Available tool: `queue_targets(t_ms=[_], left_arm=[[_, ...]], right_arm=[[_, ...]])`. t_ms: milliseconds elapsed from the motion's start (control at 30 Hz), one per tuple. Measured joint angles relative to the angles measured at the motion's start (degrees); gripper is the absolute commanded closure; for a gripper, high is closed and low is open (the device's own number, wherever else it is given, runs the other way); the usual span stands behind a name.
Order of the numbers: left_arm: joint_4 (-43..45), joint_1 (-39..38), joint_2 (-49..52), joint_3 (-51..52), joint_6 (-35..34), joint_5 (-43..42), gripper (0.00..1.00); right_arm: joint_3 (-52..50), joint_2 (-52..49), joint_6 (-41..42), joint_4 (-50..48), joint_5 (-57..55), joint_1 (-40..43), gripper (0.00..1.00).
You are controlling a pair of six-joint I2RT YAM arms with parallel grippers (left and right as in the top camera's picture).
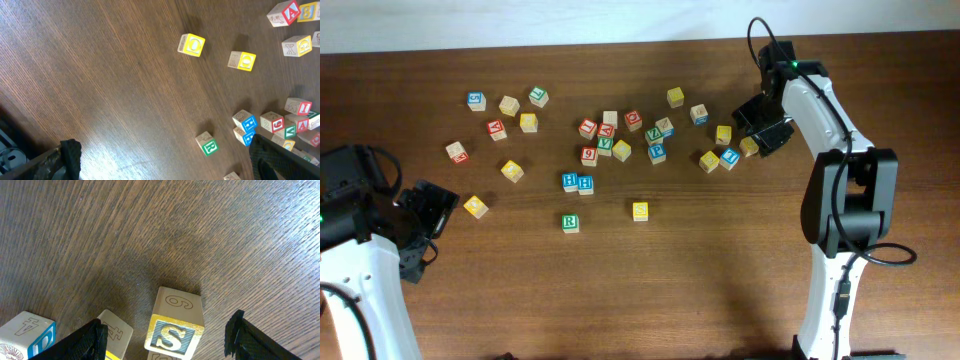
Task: Spell out RSS
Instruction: 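Move the right gripper to a second yellow S block, then grasp the second S block with the right gripper and carry it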
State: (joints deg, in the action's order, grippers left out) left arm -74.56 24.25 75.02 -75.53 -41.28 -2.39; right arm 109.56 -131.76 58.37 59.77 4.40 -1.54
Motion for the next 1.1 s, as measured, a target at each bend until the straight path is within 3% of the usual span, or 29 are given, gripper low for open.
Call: queue_targets(t_ms=[467,533,867,967,1100], left_arm=[[0.00,0.00,0.00,0.00,0.02,0.00,0.01],[-0.02,0.00,0.00,0.00,0.02,0.00,0.01],[-0.02,0.00,0.00,0.00,0.02,0.00,0.01],[0.00,0.00,0.00,0.00,0.02,0.00,0.01],[-0.02,0.00,0.00,0.00,0.02,0.00,0.01]], right_arm=[[-3.30,-0.20,1.90,-3.32,-1.75,-1.14,0.35],[-3.30,-0.20,1.84,-3.56,-3.08,-1.14,0.53],[-3.30,-0.20,1.64,-3.61,-2.36,-1.14,0.53],[-3.30,-0.20,1.07,-3.54,-1.92,-1.14,0.71],[-3.30,-0.20,-0.87,-3.48,-1.92,-1.14,0.72]])
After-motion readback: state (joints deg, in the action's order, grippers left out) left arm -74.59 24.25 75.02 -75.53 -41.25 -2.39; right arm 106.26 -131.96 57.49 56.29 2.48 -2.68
